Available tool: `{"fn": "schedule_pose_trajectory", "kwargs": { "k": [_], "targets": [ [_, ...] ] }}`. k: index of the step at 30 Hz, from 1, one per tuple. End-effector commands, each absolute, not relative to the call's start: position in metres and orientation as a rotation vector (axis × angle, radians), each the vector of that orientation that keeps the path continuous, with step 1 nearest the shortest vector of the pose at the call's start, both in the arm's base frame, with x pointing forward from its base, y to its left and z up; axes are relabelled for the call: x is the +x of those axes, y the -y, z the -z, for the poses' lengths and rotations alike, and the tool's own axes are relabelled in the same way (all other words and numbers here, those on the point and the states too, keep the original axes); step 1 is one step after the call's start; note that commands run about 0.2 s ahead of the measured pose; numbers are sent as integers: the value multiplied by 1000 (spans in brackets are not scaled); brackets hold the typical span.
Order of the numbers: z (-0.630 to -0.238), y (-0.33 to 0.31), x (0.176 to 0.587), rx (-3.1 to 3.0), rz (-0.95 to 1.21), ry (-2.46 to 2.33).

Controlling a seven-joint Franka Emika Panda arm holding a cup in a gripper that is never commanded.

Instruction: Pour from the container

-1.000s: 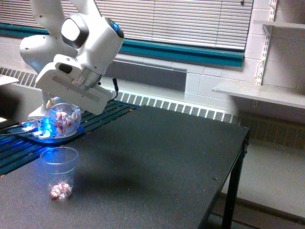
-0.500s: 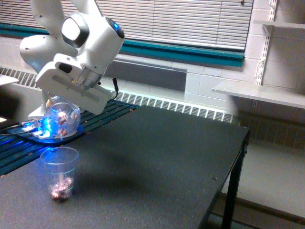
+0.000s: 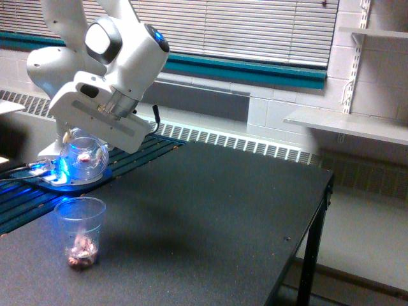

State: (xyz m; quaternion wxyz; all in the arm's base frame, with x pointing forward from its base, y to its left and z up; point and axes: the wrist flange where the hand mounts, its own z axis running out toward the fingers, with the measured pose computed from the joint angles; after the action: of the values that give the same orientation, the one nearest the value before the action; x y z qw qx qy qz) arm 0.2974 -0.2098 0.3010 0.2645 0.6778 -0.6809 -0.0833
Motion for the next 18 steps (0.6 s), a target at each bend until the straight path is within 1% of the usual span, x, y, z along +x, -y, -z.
{"fn": "schedule_pose_trajectory", "kwargs": {
  "k": [1,18],
  "targets": [
    [-303,208,302,1815,237,1845],
    [-305,210,305,1791,266,1827]
  ]
}}
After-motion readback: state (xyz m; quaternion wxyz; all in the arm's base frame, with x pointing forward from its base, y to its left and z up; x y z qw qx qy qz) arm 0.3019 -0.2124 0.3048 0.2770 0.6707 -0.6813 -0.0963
